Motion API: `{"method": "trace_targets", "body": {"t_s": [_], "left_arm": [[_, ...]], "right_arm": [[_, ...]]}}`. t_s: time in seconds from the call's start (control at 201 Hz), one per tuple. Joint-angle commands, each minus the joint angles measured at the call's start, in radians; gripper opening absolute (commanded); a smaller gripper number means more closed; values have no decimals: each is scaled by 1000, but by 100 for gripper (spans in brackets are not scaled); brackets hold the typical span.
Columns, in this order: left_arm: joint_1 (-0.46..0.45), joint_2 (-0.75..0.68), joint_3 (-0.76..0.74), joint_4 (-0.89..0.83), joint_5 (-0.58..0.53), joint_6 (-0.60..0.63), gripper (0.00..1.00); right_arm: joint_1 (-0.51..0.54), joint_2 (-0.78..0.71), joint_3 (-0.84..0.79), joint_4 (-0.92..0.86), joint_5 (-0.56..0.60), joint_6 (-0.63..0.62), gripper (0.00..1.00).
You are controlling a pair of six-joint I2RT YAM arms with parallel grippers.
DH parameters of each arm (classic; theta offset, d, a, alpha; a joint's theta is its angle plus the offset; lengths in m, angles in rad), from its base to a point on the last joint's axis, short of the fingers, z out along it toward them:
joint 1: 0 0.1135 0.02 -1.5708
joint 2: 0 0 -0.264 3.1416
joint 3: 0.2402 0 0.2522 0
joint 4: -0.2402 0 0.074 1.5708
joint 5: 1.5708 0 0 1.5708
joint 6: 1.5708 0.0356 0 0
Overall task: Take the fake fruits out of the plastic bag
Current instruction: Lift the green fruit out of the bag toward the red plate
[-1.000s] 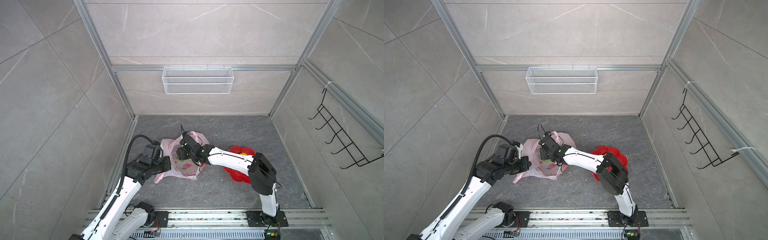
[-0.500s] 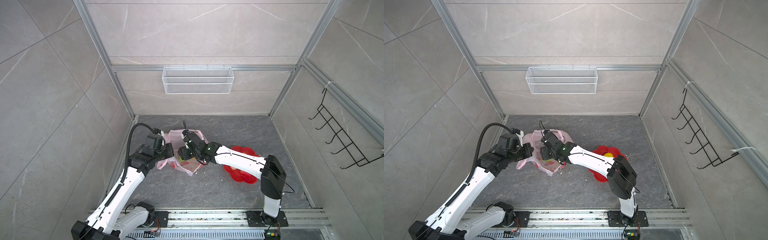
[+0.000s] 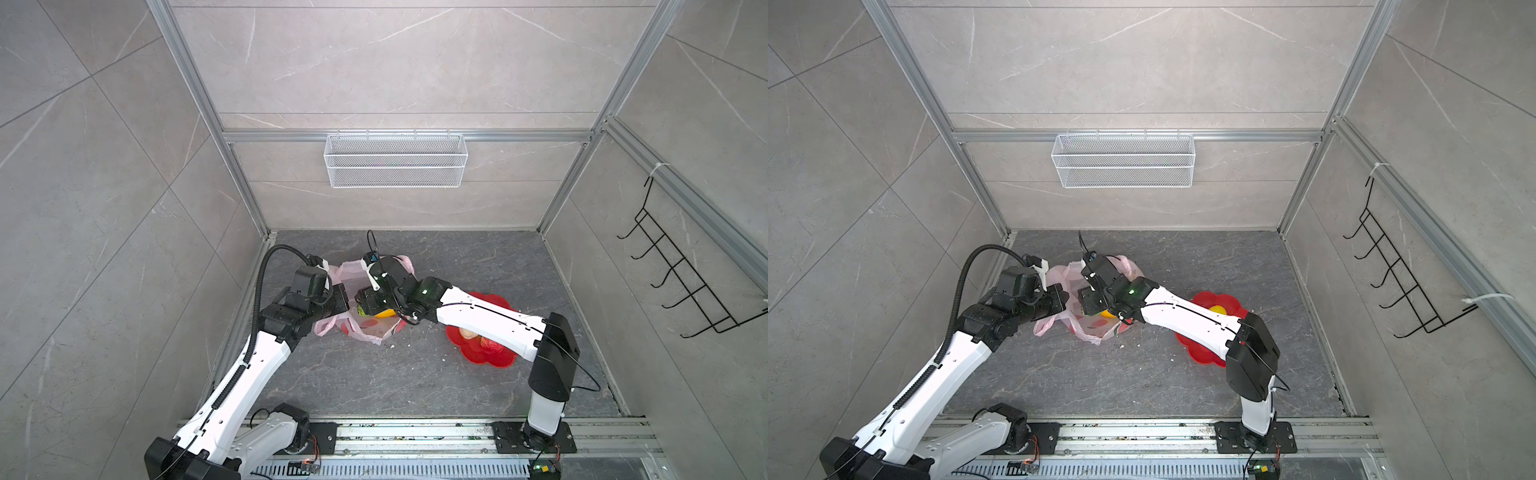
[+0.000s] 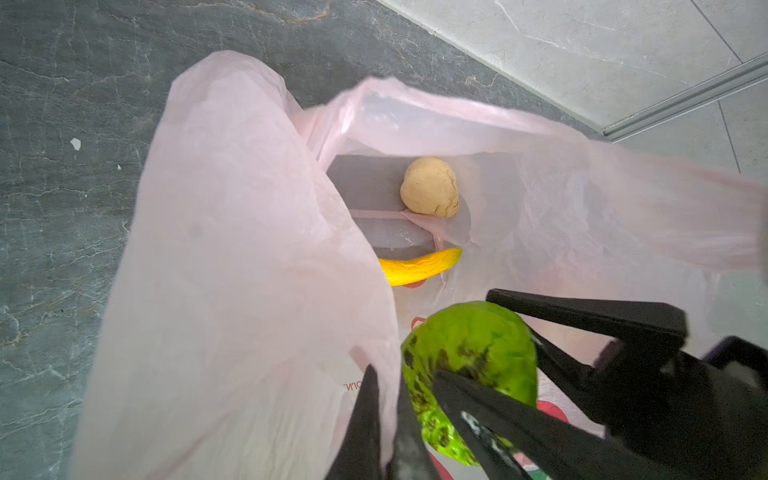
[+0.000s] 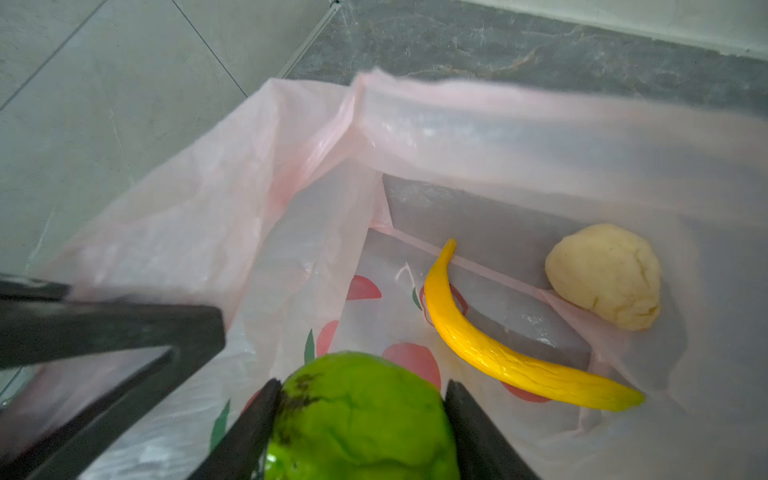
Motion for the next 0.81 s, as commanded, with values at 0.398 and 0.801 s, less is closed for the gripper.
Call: {"method": "trace_targets", "body": {"t_s": [0.398, 0.801], "left_arm": [[-2, -4, -34, 100, -79, -27, 0], [-1, 12, -25, 103, -92, -9, 0]], "right_arm": [[-5, -196, 35, -92, 26, -71, 29], [-199, -431, -57, -196, 232, -116, 28]]}}
